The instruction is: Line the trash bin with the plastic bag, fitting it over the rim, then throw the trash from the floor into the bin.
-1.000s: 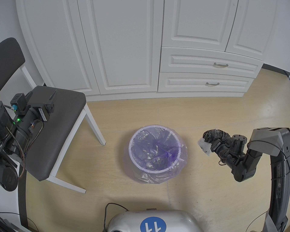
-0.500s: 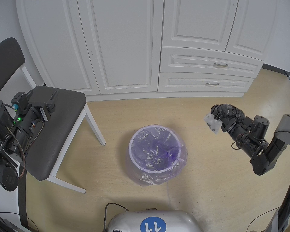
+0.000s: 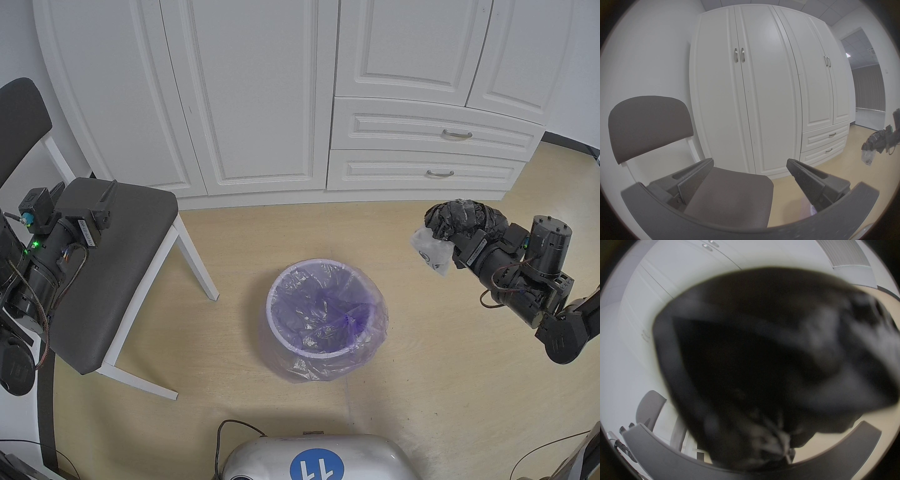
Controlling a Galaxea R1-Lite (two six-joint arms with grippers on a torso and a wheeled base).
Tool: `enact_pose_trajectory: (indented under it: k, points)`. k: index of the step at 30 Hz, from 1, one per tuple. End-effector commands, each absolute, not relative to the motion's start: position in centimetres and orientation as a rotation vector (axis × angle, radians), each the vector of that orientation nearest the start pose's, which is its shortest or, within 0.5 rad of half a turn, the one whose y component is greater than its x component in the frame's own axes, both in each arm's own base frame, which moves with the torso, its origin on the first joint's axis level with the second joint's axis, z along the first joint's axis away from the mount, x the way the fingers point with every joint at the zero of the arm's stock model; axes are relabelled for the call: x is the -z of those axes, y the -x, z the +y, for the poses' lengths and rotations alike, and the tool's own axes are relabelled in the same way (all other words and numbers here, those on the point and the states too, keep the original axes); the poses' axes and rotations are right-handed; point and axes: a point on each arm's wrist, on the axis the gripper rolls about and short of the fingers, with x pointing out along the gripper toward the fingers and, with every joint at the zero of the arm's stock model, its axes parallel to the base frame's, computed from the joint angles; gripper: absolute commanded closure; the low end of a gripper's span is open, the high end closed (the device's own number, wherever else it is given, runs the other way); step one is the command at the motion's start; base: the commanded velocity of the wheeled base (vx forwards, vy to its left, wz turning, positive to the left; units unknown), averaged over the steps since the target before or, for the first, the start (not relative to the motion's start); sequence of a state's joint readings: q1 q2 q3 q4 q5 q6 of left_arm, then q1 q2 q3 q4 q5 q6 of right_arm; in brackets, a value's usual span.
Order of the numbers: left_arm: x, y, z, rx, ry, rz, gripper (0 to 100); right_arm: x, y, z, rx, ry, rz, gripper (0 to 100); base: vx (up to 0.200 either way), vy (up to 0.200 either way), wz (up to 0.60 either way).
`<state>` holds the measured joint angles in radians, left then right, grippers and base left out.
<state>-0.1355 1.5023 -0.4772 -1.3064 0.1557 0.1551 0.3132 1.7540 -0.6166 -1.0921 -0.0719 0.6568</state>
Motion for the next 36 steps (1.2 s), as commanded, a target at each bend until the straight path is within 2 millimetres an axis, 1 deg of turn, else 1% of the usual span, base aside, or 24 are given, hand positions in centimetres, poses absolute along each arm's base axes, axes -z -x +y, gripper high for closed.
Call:
enact_pose_trajectory:
  k: [1, 2, 3, 4, 7, 9, 13, 18, 19, 20, 22, 23, 24, 25, 29, 30, 31, 32, 36]
  points:
    - [-22.2, -22.7, -2.7, -0.044, -0.111, -0.295, 0, -19.1, -26.4, 13.7, -0.279, -0.637, 0.116, 100, 0.0, 0.0, 0.0]
    - [-22.2, -22.8, -2.7, -0.046, -0.111, -0.293, 0, -18.9, -26.2, 14.4, -0.294, -0.633, 0.128, 100, 0.0, 0.0, 0.0]
    - [-22.2, -22.8, -2.7, -0.046, -0.111, -0.293, 0, -18.9, -26.2, 14.4, -0.294, -0.633, 0.128, 100, 0.0, 0.0, 0.0]
    - [-22.1, -22.7, -2.7, -0.044, -0.111, -0.292, 0, -18.6, -25.8, 15.2, -0.313, -0.627, 0.147, 100, 0.0, 0.0, 0.0]
    - [-22.4, -22.5, -2.8, -0.044, -0.109, -0.306, 0, -18.6, -25.6, 15.8, -0.31, -0.62, 0.146, 100, 0.0, 0.0, 0.0]
    - [-22.6, -22.3, -2.7, -0.043, -0.108, -0.313, 0, -18.9, -25.8, 15.9, -0.312, -0.603, 0.139, 100, 0.0, 0.0, 0.0]
    - [-22.6, -22.4, -2.8, -0.043, -0.11, -0.31, 0, -19.2, -26.4, 16.3, -0.301, -0.582, 0.162, 100, 0.0, 0.0, 0.0]
    - [-22.7, -22.3, -2.7, -0.048, -0.11, -0.315, 0, -20.5, -27.2, 17.1, -0.297, -0.574, 0.18, 100, 0.0, 0.0, 0.0]
    - [-22.6, -22.4, -2.7, -0.047, -0.111, -0.31, 0, -21.0, -27.8, 17.4, -0.277, -0.568, 0.187, 100, 0.0, 0.0, 0.0]
    - [-22.5, -22.4, -2.7, -0.047, -0.111, -0.308, 0, -21.1, -28.0, 17.5, -0.271, -0.567, 0.188, 100, 0.0, 0.0, 0.0]
    - [-22.5, -22.5, -2.7, -0.047, -0.113, -0.305, 0, -21.8, -29.3, 18.6, -0.217, -0.549, 0.203, 100, 0.0, 0.0, 0.0]
    - [-22.5, -22.5, -2.7, -0.049, -0.113, -0.305, 0, -22.0, -29.5, 19.0, -0.21, -0.542, 0.208, 100, 0.0, 0.0, 0.0]
    - [-22.5, -22.5, -2.7, -0.049, -0.113, -0.305, 0, -22.0, -29.5, 19.0, -0.21, -0.542, 0.208, 100, 0.0, 0.0, 0.0]
    - [-22.6, -22.3, -2.7, -0.054, -0.122, -0.311, 0, -22.7, -30.2, 20.4, -0.21, -0.53, 0.225, 100, 0.0, 0.0, 0.0]
    - [-22.6, -22.3, -2.6, -0.057, -0.129, -0.312, 0, -23.1, -32.7, 22.6, -0.213, -0.52, 0.239, 100, 0.0, 0.0, 0.0]
    - [-22.6, -22.3, -2.6, -0.057, -0.129, -0.312, 0, -23.1, -33.0, 22.9, -0.214, -0.518, 0.242, 100, 0.0, 0.0, 0.0]
    - [-22.6, -22.3, -2.6, -0.057, -0.13, -0.31, 0, -23.0, -33.6, 23.7, -0.216, -0.509, 0.255, 100, 0.0, 0.0, 0.0]
    - [-22.6, -22.3, -2.6, -0.058, -0.13, -0.312, 0, -23.0, -33.8, 24.0, -0.215, -0.506, 0.258, 100, 0.0, 0.0, 0.0]
    - [-22.6, -22.5, -2.2, -0.074, -0.129, -0.308, 0, -21.7, -34.4, 25.2, -0.198, -0.508, 0.28, 100, 0.0, 0.0, 0.0]
